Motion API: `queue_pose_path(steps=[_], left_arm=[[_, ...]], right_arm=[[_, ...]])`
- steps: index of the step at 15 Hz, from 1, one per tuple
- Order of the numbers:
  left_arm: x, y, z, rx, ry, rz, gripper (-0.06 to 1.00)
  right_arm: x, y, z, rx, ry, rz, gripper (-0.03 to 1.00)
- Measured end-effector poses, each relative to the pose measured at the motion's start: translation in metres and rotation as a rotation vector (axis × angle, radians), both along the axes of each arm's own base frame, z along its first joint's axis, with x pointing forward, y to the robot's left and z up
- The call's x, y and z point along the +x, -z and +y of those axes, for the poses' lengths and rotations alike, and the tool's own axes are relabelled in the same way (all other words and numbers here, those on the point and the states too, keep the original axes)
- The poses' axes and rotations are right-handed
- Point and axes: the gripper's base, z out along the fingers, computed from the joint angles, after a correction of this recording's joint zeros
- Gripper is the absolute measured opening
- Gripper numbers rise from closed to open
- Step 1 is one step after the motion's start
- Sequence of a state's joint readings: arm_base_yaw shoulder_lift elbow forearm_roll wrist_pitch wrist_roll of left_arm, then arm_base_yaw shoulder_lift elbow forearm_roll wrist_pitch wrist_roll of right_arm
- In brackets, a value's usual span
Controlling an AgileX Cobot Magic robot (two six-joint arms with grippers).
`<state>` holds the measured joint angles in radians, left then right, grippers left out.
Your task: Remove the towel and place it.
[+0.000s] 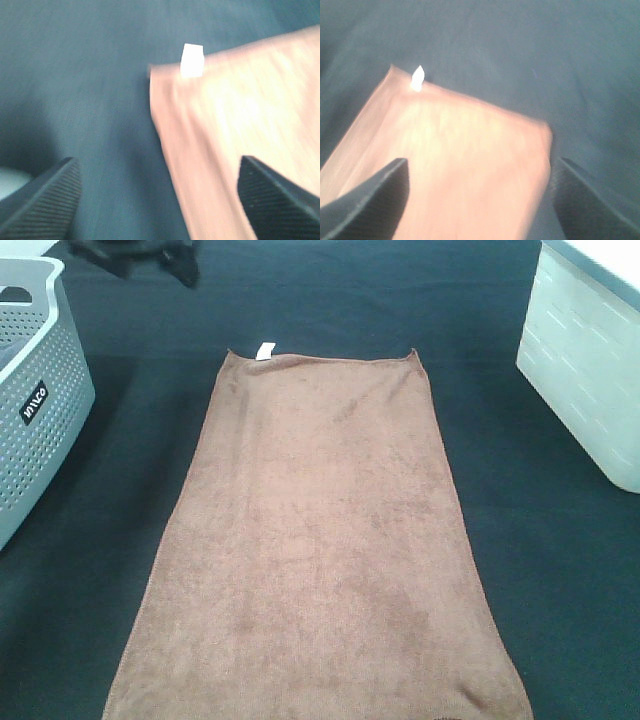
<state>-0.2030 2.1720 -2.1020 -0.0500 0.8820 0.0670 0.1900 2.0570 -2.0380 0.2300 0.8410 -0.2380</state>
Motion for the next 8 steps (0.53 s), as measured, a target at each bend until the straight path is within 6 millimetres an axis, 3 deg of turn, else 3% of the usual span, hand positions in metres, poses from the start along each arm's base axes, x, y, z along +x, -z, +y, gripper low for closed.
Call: queue_pose_path(steps=[2,6,8], left_arm=[[-0.014,-0.025,0.012,0.025,-0.020,0.015,0.82],[-0.045,-0.078,0.093,-0.031,-0.197,0.043,0.82],[-0.057,-0.084,0.103,-0.029,-0.215,0.083,0.82]], right_arm=[[-0.018,-0.027,-0.014,-0.022,0.077,0.018,0.73],[-0.061,-0.076,-0.075,-0.060,0.267,0.089,0.73],[-0.072,-0.081,-0.077,-0.085,0.271,0.129,0.74]])
